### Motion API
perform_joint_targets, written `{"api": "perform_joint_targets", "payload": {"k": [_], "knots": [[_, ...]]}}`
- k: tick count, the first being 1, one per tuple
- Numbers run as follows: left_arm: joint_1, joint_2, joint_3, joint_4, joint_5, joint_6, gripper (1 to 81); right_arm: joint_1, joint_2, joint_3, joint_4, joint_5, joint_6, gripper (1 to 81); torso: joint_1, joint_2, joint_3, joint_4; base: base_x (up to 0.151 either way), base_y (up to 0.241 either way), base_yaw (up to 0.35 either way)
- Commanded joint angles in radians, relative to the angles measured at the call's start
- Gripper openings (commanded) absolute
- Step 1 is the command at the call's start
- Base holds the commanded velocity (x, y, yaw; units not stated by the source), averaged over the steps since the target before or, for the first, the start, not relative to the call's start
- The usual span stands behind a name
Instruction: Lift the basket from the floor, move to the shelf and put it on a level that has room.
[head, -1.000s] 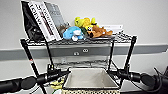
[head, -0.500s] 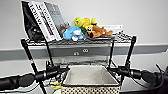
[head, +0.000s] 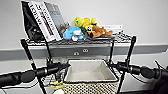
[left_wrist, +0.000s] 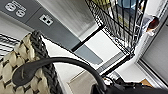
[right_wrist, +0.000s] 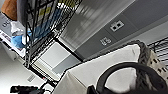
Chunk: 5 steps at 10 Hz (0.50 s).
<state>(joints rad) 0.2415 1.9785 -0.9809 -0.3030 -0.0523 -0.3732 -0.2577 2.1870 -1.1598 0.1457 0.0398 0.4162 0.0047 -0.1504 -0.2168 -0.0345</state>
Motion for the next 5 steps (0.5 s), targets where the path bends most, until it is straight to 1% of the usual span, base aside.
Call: {"api": "perform_joint_targets", "payload": {"k": [1,3,5], "knots": [[-0.146,0.05,-0.062,0.013,0.0,-0.004,1.0,0.155,0.05,-0.052,0.008,-0.001,0.0,1.0,0.0,0.0,0.0,0.0,0.0,0.0,0.0],[-0.146,0.099,-0.14,0.013,0.011,-0.007,1.0,0.162,0.099,-0.118,-0.003,-0.003,0.0,1.0,0.0,0.0,0.0,0.0,0.0,0.0,0.0],[-0.161,0.137,-0.203,0.013,0.04,-0.007,1.0,0.172,0.151,-0.191,-0.009,-0.012,0.0,1.0,0.0,0.0,0.0,0.0,0.0,0.0,0.0]]}}
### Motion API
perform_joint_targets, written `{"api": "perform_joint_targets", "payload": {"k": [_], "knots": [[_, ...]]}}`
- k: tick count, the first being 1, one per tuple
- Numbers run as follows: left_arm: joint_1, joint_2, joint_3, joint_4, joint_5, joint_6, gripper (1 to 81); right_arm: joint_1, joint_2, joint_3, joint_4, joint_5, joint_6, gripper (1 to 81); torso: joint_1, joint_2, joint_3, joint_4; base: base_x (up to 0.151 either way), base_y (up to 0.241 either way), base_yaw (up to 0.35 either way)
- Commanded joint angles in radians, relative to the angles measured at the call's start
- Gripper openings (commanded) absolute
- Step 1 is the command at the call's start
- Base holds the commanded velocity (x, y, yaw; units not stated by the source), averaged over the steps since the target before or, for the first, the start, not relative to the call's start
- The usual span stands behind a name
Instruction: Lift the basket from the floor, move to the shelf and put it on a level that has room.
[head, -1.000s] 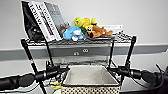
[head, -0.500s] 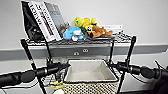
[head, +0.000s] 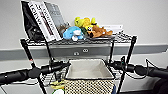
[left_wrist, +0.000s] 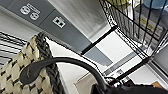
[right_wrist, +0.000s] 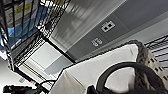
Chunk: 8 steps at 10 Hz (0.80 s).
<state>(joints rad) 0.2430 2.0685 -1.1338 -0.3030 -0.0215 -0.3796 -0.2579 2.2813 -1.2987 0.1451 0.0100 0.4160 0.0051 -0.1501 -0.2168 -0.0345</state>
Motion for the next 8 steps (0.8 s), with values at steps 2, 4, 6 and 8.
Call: {"api": "perform_joint_targets", "payload": {"k": [2,4,6,8], "knots": [[-0.204,0.078,-0.096,0.013,0.037,-0.013,1.0,0.214,0.097,-0.108,-0.004,-0.031,0.0,1.0,0.0,0.0,0.0,0.0,0.0,0.0,0.0],[-0.221,0.11,-0.144,0.013,0.055,-0.013,1.0,0.242,0.131,-0.158,-0.006,-0.054,0.0,1.0,0.0,0.0,0.0,0.0,0.0,0.0,0.0],[-0.251,0.128,-0.182,0.012,0.063,-0.013,1.0,0.251,0.161,-0.214,-0.01,-0.056,0.0,1.0,0.0,0.0,0.0,0.0,0.0,0.0,0.0],[-0.27,0.157,-0.213,0.013,0.087,-0.021,1.0,0.258,0.189,-0.25,-0.021,-0.061,0.0,1.0,0.0,0.0,0.0,0.0,0.0,0.0,0.0]]}}
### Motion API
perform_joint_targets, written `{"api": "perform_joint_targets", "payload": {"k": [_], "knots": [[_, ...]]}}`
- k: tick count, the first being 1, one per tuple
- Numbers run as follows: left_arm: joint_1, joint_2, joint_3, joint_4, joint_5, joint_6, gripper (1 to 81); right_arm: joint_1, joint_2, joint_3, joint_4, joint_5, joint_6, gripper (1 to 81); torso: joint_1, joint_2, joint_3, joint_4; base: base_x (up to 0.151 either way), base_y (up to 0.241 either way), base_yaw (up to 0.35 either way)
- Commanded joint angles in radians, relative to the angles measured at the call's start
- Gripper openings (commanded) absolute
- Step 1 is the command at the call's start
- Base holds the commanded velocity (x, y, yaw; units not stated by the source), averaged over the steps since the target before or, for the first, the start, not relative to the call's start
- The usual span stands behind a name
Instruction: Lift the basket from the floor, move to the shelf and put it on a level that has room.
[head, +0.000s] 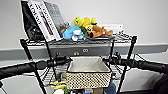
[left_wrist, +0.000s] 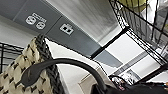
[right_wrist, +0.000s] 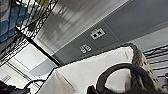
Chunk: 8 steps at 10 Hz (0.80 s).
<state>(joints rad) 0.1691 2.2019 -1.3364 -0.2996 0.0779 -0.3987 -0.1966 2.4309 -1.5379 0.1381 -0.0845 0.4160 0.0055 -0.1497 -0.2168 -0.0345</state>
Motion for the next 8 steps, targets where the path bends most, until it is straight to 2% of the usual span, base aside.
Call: {"api": "perform_joint_targets", "payload": {"k": [1,5,8], "knots": [[-0.196,0.038,-0.029,0.011,-0.009,-0.002,1.0,0.197,0.053,-0.033,-0.015,0.034,0.0,1.0,0.0,0.0,0.0,0.0,0.0,0.0,0.0],[-0.199,0.119,-0.151,0.023,0.026,-0.002,1.0,0.225,0.127,-0.145,-0.031,0.032,0.0,1.0,0.0,0.0,0.0,0.0,0.0,0.0,0.0],[-0.201,0.179,-0.24,0.027,0.043,0.0,1.0,0.237,0.151,-0.206,-0.043,-0.003,0.0,1.0,0.0,0.0,0.0,0.0,0.0,0.0,0.0]]}}
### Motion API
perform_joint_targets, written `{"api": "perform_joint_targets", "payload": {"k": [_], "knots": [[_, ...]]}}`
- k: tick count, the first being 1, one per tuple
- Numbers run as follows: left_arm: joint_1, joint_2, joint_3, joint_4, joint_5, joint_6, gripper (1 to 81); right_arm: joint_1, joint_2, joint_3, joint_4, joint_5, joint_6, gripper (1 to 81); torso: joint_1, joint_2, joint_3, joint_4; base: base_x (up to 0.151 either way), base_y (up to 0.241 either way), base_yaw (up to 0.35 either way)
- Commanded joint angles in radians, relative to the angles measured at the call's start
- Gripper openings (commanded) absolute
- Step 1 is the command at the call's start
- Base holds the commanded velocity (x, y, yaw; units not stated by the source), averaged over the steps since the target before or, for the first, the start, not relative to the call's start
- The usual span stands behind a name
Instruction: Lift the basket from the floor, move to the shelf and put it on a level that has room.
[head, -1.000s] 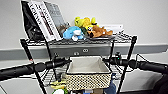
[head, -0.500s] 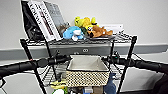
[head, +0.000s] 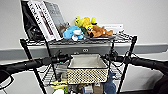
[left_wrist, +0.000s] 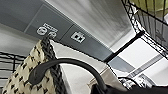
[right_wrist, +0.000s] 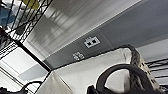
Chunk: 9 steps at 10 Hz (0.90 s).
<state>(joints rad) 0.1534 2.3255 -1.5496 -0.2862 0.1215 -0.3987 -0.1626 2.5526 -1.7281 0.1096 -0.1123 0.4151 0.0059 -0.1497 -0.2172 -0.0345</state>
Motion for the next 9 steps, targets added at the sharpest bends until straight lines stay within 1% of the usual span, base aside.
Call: {"api": "perform_joint_targets", "payload": {"k": [1,6,7,9], "knots": [[-0.185,0.069,-0.055,0.013,0.004,0.0,1.0,0.197,0.048,-0.043,-0.019,0.025,0.001,1.0,0.0,0.0,0.0,0.0,0.0,0.0,0.0],[-0.196,0.083,-0.092,0.028,0.023,-0.002,1.0,0.148,0.096,-0.112,-0.042,0.026,0.001,1.0,0.001,0.0,0.0,0.0,0.0,0.0,0.0],[-0.196,0.092,-0.106,0.027,0.044,0.0,1.0,0.148,0.097,-0.117,-0.044,0.026,0.001,1.0,0.001,0.0,0.0,0.0,0.0,0.0,0.0],[-0.196,0.095,-0.107,0.028,0.047,0.0,1.0,0.148,0.091,-0.108,-0.044,0.025,0.001,1.0,0.001,0.0,0.0,0.0,0.0,0.0,0.0]]}}
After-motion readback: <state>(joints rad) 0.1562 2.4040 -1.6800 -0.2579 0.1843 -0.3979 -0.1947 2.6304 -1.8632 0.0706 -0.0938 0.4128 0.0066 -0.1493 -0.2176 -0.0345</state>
